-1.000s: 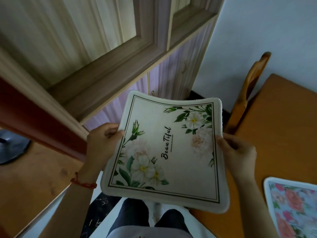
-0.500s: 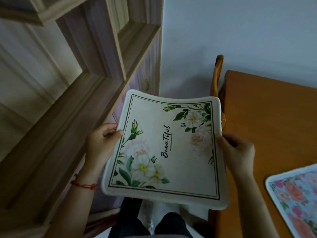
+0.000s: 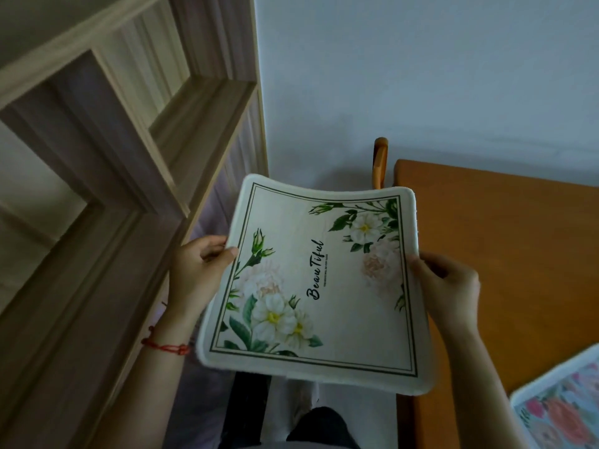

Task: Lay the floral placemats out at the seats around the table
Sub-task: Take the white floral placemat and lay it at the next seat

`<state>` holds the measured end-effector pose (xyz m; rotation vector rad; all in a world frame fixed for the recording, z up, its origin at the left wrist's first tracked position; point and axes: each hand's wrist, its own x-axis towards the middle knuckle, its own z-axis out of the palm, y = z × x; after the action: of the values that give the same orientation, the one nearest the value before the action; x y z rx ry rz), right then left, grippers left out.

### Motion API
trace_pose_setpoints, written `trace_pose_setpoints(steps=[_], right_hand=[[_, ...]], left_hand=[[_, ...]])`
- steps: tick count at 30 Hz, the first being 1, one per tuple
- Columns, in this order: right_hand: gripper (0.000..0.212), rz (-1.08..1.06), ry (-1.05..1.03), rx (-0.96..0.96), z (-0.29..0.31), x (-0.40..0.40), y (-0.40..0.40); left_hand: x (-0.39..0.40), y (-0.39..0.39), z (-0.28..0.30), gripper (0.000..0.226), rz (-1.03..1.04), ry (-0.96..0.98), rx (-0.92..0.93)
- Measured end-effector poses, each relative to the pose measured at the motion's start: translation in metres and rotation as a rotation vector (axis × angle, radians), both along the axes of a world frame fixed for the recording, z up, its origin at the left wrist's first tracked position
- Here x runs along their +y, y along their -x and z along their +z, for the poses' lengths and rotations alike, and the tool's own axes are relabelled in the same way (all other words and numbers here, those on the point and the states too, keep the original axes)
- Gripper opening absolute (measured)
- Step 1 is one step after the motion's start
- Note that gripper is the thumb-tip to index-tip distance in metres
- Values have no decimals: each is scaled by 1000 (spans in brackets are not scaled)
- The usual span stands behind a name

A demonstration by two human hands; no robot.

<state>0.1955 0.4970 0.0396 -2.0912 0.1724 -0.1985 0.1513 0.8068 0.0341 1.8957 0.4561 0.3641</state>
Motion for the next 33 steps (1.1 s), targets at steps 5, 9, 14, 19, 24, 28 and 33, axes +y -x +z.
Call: trace_pose_setpoints(steps=[5, 9, 14, 19, 24, 28, 33], right_hand=[[14, -38, -14, -1, 3, -6, -52], [13, -54, -38, 3, 5, -10, -85], [17, -104, -43, 9, 4, -12, -116], [18, -194, -30, 16, 2, -11, -143], [17, -293, -41, 29, 5, -6, -167], [14, -378, -45, 6, 6, -7, -175], [15, -469, -59, 12, 6, -17, -173]], left_hand=[[-2, -57, 4, 19, -15, -23, 6], [-3, -97, 6, 20, -33, -48, 32], [-7, -147, 13, 19, -87, -67, 36], [-5, -208, 10, 22, -167, -50, 26], [-4, -262, 13, 21, -275, -35, 18], [-12, -295, 12, 20, -332, -22, 10], [-33, -323, 9, 19, -434, -4, 30]])
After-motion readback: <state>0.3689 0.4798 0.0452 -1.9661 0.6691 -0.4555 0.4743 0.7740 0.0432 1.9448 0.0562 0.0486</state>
